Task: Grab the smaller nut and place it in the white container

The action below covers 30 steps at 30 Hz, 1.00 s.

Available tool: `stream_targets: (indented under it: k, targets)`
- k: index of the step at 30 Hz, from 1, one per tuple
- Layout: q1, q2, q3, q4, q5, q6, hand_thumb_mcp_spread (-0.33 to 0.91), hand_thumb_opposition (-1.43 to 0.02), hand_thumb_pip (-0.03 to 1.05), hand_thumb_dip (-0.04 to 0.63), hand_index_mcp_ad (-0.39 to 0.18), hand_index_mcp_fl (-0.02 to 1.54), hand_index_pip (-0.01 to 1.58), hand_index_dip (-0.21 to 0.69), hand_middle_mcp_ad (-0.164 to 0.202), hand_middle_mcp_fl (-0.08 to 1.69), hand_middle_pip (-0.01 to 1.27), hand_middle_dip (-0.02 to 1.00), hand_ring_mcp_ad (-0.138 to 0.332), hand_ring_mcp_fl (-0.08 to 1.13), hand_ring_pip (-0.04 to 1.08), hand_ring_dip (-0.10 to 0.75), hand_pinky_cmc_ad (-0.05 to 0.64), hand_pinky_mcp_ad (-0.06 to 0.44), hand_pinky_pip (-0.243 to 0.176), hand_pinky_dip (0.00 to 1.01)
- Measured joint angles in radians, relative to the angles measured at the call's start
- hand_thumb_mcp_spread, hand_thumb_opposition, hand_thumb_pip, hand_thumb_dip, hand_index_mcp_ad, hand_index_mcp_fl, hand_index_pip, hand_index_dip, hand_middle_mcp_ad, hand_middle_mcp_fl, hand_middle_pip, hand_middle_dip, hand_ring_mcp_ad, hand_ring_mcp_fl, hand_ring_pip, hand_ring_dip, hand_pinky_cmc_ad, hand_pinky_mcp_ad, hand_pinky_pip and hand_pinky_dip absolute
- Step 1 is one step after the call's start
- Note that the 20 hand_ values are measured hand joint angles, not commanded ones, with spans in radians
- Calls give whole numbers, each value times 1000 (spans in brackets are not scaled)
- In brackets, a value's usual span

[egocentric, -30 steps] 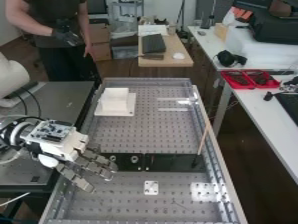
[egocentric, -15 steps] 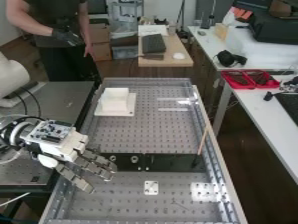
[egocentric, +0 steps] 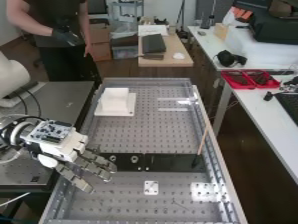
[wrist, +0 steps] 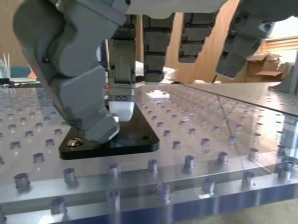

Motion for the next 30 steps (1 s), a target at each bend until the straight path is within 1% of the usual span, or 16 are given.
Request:
stream_targets:
  k: [8,9,10,13,17,19,22,26,30]
  targets:
    - [1,0,-1,6,3,10,450,-876,684,271,-96,150,1553,171,7,220,127,239,99,-3,101,82,346,276,-26,239]
    - [1,-1,-1,6,3,10,450,-876,684,271,-93,150,1553,171,7,227,127,239,99,-3,101,82,346,276,-24,237]
    - [1,-1,0,7,4,11,450,-876,684,274,-96,147,1553,171,7,227,127,239,99,-3,101,82,346,276,-12,237]
    - [1,-3,1,7,5,12,452,-876,672,271,-96,162,1553,173,7,227,127,239,101,-3,101,82,346,276,-12,229]
    - [2,-5,2,9,6,11,478,-881,670,271,-98,220,1539,173,10,241,127,239,101,0,101,82,349,276,-12,222]
    - [4,-6,3,11,6,11,476,-881,667,279,-98,251,1511,169,10,262,127,239,101,0,101,82,349,276,3,220]
    - [6,-7,3,11,9,9,483,-878,663,278,-96,269,1506,169,10,262,127,239,93,0,101,82,353,278,3,211]
    - [9,-7,3,8,12,5,483,-876,667,281,-94,269,1513,187,7,278,127,239,96,19,101,82,349,276,5,190]
    - [13,-6,3,6,16,0,482,-876,667,293,-98,269,1513,187,7,281,127,239,96,19,101,79,349,278,14,194]
